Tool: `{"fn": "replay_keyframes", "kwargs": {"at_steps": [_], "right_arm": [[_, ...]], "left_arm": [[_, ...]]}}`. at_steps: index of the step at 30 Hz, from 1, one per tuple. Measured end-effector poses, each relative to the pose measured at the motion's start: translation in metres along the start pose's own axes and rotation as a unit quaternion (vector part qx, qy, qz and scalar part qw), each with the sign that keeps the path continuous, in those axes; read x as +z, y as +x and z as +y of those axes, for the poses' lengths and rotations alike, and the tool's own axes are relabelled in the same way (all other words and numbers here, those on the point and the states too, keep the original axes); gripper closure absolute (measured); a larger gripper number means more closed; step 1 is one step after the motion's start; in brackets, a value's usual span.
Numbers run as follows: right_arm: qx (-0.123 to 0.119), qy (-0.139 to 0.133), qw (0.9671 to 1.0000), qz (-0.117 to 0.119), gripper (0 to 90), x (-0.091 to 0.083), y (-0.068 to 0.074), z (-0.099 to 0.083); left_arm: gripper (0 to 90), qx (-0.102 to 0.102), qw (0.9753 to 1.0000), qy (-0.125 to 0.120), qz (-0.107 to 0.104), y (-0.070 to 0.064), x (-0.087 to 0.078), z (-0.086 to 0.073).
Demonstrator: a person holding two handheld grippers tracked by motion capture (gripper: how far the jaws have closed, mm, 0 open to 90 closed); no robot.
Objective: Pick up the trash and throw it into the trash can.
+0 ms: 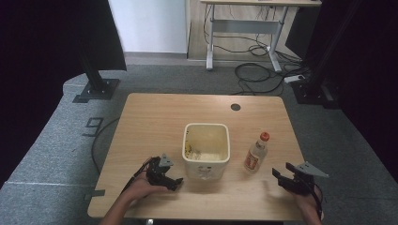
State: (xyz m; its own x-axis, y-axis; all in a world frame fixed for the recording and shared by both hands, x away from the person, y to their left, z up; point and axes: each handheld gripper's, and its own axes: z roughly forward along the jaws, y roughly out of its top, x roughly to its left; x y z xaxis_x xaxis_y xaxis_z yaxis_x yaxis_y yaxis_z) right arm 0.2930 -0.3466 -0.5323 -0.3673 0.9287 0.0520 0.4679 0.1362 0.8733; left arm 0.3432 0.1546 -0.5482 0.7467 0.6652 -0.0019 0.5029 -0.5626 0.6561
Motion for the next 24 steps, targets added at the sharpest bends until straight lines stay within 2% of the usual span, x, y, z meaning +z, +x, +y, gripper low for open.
{"fn": "replay_keyframes", "kwargs": {"at_steps": [24], "right_arm": [[-0.004, -0.004, 1.0, -0.005, 31.3, -0.0034, 0.0008, 0.0031]], "left_arm": [[0.0, 0.0, 1.0, 0.0, 0.0, 0.0, 0.0, 0.0]]}}
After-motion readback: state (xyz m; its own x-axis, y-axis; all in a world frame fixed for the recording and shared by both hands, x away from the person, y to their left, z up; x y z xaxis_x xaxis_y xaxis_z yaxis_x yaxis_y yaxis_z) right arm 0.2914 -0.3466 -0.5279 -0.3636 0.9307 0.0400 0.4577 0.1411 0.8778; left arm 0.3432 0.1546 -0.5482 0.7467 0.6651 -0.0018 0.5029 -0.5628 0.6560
